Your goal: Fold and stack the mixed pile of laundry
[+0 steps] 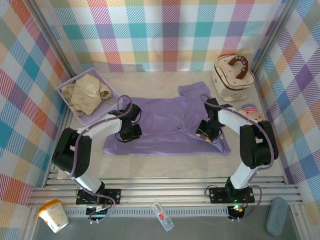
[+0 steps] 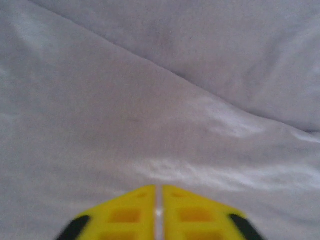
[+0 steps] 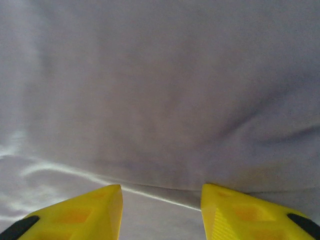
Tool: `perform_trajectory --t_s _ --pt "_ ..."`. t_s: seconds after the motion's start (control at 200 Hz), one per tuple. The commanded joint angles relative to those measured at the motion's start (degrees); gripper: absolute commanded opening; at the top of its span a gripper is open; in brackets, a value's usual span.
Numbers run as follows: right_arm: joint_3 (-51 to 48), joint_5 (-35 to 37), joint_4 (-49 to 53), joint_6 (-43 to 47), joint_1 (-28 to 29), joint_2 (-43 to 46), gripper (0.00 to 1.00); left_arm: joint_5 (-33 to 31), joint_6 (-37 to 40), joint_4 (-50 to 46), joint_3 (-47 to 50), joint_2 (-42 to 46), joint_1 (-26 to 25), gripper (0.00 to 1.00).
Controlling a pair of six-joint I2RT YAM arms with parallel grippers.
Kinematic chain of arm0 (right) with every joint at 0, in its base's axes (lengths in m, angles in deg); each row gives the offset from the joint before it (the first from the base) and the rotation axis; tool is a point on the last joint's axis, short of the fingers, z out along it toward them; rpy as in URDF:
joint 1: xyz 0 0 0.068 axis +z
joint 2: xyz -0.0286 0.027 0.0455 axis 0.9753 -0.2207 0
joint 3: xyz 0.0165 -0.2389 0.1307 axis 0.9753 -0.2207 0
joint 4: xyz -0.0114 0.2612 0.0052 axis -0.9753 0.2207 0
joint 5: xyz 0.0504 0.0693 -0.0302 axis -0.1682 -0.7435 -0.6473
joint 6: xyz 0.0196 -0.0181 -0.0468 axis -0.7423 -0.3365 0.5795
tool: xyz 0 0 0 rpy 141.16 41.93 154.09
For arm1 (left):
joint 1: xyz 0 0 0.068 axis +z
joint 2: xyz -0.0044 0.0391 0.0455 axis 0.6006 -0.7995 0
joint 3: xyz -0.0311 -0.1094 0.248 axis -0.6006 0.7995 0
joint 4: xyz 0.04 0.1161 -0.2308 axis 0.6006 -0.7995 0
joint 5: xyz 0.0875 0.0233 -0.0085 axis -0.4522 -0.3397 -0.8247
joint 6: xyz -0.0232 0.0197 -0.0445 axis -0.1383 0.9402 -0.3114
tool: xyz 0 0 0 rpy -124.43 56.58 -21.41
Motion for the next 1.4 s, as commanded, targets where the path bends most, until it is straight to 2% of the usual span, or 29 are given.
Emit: perform_trajectory --t_s 0.0,0.2,0.375,0.5,0.545,0.6,0.64,0.735,0.775,0.845,1.04,1.24,1.395 --pt "-1.9 3.5 -3.2 -4.1 -0.6 -1.1 0.45 -0.4 0.0 2.4 0.0 -3.4 0.0 0.07" --pt "-5.0 5.2 2.0 -3.3 -0.6 -2.3 0.42 -3.2 1.1 -1.0 5.2 -3.1 -0.1 0.07" --pt "-10.9 5.5 6.3 -4.5 -0.6 4.4 0.44 1.4 -1.1 -3.6 13.2 4.7 -2.0 0.10" --pt "-12.9 5.5 10.0 -5.5 -0.6 10.6 0.47 2.9 -3.4 -6.4 14.7 10.8 -2.9 0.15" --pt "-12.3 5.5 11.0 -5.6 -0.6 12.6 0.51 1.6 -3.3 -7.7 13.0 12.3 -2.8 0.25" --pt "-10.4 5.2 11.2 -5.1 -0.6 14.9 0.61 -1.7 -2.4 -9.9 9.2 12.3 -2.4 0.56" --pt "-8.4 4.8 10.3 -4.0 -0.7 15.9 0.68 -3.4 -1.5 -11.2 5.5 11.5 -1.5 0.72" --pt "-0.9 4.2 8.9 -1.2 -0.7 14.6 0.81 -4.8 1.5 -11.6 -3.6 7.2 2.2 0.92" --pt "3.4 4.3 9.1 0.0 -0.7 12.6 0.83 -4.9 2.5 -11.4 -7.4 4.9 3.9 0.96" --pt "10.8 5.0 9.7 2.2 -0.8 8.0 0.84 -4.1 3.3 -10.0 -12.6 1.0 7.0 1.00" --pt "26.5 9.4 9.0 4.8 -1.5 -5.0 0.84 0.4 5.7 -5.4 -24.9 -10.4 12.3 1.00" --pt "41.8 10.5 11.6 5.7 -4.5 -18.6 0.80 3.2 9.4 -7.3 -34.7 -20.1 14.0 0.99" --pt "52.2 11.1 12.3 8.2 -6.7 -27.4 0.74 5.5 11.1 -7.2 -35.4 -21.9 14.0 0.93"
